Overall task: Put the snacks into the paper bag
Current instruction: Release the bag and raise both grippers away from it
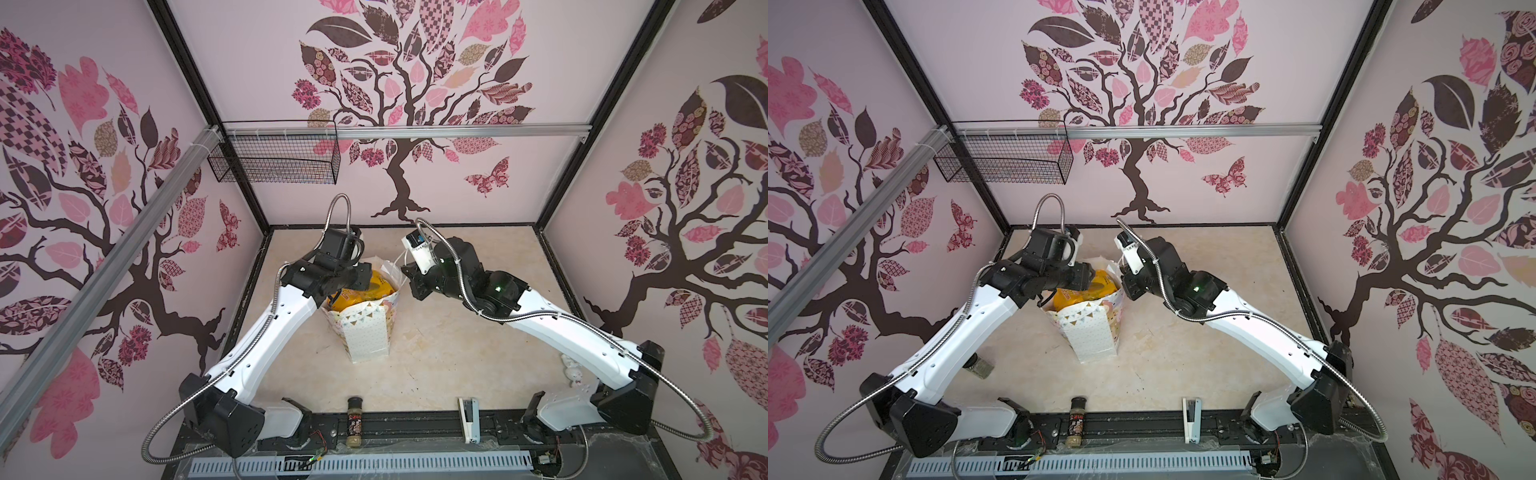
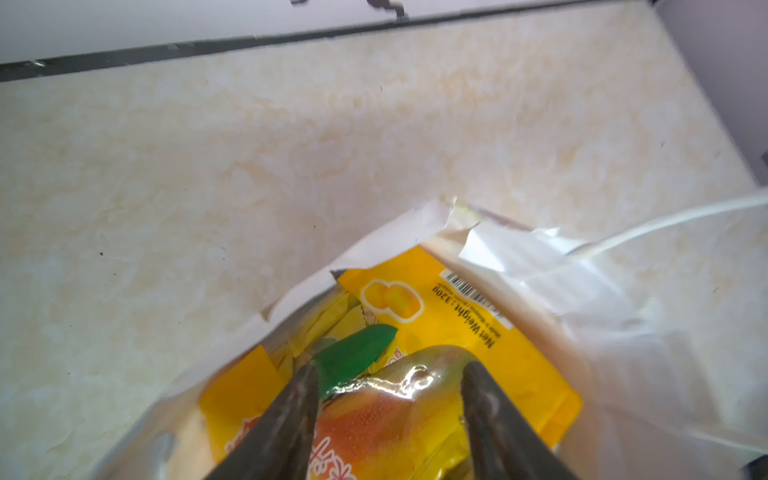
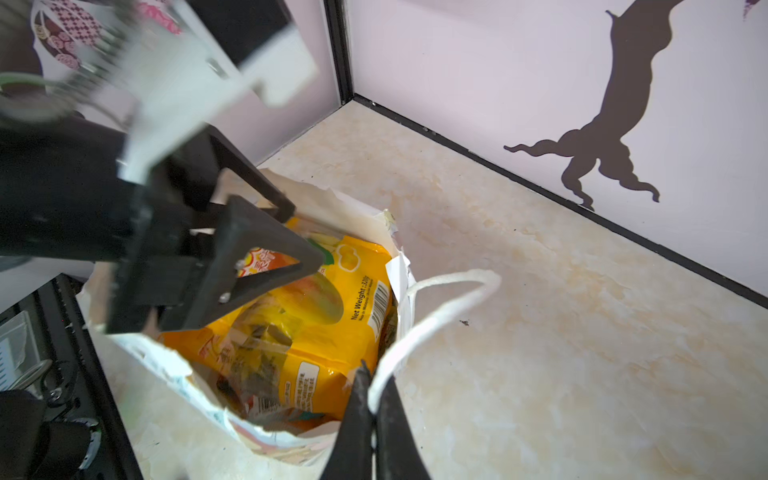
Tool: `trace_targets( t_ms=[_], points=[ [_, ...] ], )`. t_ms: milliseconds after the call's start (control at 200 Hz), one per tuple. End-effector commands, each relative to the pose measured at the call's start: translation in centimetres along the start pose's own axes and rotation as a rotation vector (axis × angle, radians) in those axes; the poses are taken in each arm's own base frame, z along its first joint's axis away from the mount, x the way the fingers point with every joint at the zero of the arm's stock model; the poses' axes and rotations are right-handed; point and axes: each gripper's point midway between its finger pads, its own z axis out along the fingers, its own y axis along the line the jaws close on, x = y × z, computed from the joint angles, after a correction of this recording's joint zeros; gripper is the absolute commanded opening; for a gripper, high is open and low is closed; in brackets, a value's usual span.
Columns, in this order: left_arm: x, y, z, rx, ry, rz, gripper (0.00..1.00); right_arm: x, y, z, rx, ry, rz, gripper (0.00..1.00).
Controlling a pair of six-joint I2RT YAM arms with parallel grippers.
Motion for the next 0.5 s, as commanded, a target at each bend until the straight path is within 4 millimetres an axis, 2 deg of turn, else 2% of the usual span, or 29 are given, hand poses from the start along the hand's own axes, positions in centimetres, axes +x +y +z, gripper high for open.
trace_targets(
  t_ms=[0, 100, 275, 385, 495],
  points=[
    [-5.8, 0.8, -5.6, -0.043, -0.184, 0.024, 0.79, -5.9, -0.6, -1.1, -0.005, -0.161, -0.012, 0.00],
    [-8.1, 1.0, -7.3, -0.064, -0.219, 0.050, 0.88, -6.6, -2.5, -1.0, 0.030, -0.171, -0.009, 0.00],
    [-10.5, 2.3, -9.5, -0.102, -0.286, 0.037, 0.98, -6.9, -6.9, -1.4, 0.086, -0.183, 0.049, 0.00],
    [-10.9, 4.1, -10.8, -0.124, -0.316, -0.008, 0.98, -6.4, -9.1, -2.1, 0.139, -0.181, 0.062, 0.00],
    [-10.4, 6.6, -11.8, -0.184, -0.332, -0.043, 0.98, -5.9, -10.2, -3.8, 0.195, -0.188, 0.062, 0.00]
  ],
)
